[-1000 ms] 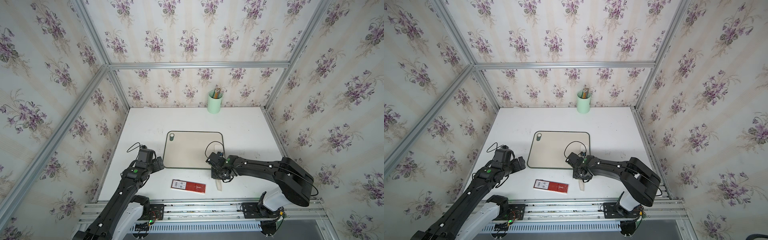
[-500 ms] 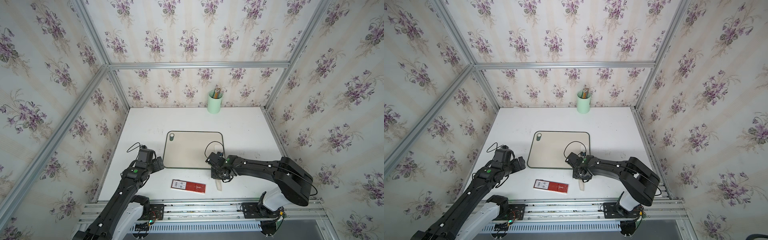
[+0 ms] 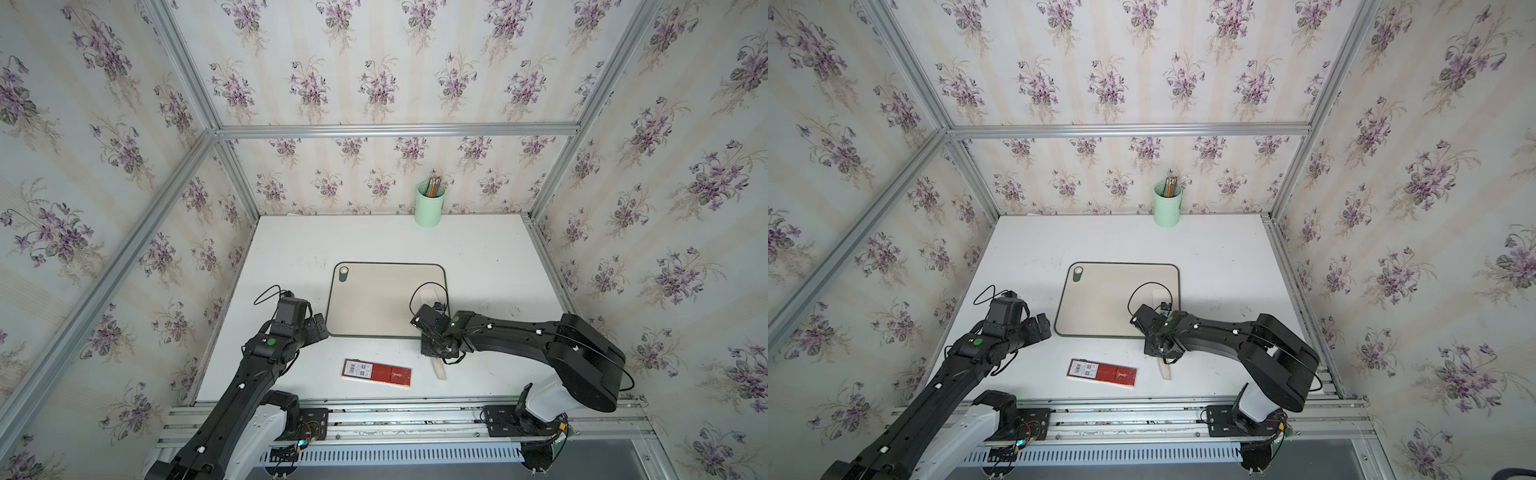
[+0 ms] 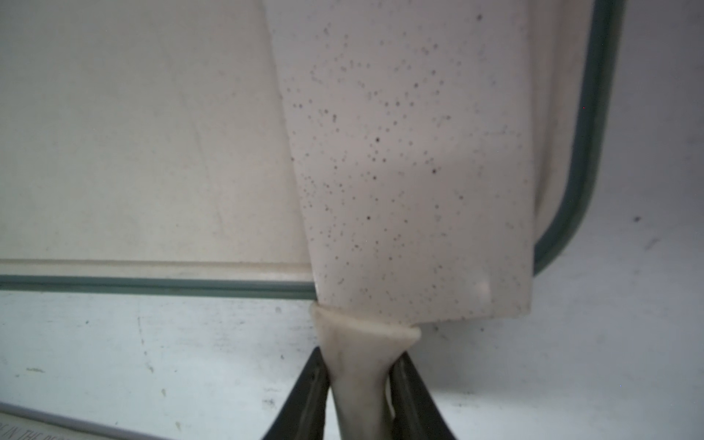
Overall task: Align the knife with the edge of the cutting board
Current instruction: Place the knife at the edge of the cutting board.
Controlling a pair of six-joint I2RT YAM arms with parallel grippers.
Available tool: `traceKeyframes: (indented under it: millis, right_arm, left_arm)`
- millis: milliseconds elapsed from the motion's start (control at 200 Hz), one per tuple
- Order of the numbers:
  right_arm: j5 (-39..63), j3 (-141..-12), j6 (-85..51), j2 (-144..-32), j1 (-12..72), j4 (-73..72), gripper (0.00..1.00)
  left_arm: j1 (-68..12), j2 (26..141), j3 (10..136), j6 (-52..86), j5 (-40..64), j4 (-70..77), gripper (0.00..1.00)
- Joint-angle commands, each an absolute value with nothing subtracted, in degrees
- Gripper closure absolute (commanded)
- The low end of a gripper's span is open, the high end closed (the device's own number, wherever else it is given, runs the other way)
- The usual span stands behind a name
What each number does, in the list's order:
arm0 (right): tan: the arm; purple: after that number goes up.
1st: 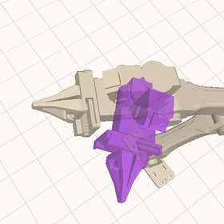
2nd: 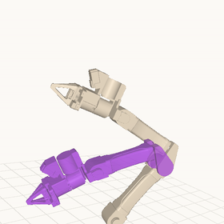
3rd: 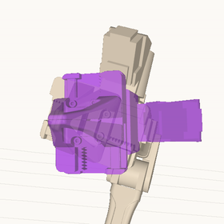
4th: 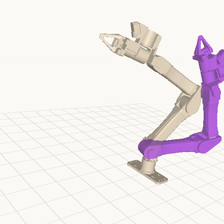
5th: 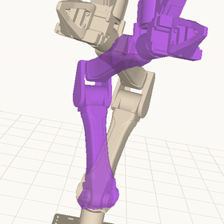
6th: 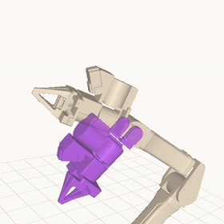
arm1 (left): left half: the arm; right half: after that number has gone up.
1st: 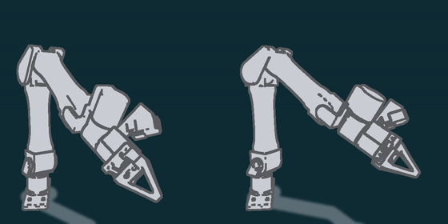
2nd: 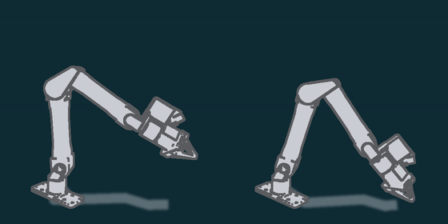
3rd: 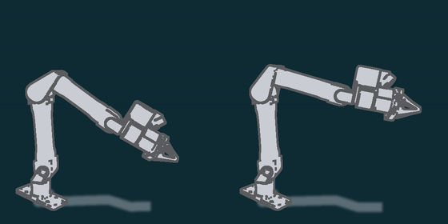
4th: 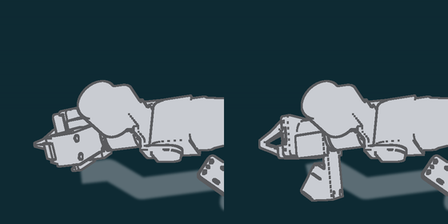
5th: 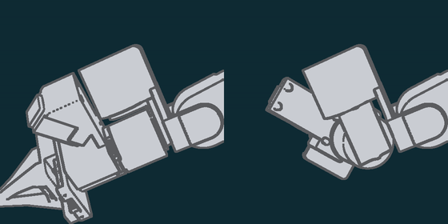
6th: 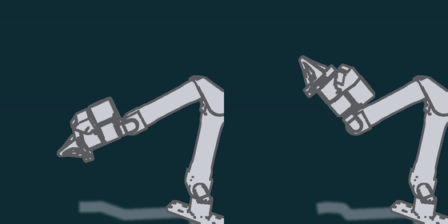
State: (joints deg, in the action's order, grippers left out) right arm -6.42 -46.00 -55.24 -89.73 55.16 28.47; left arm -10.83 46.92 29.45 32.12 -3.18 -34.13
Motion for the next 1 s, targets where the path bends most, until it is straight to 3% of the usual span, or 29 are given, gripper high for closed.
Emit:
traceKeyframes:
  millis: [0,994]
  right_arm:
    - [-6.80,-45.53,-56.33,-90.32,55.18,28.21,0.73]
    - [-9.25,-45.39,-60.65,-88.66,55.46,29.18,0.81]
  left_arm:
    - [-10.78,46.89,29.68,32.26,-3.52,-34.01,0.01]
    - [-10.77,46.91,29.64,32.28,-3.34,-33.93,0.01]
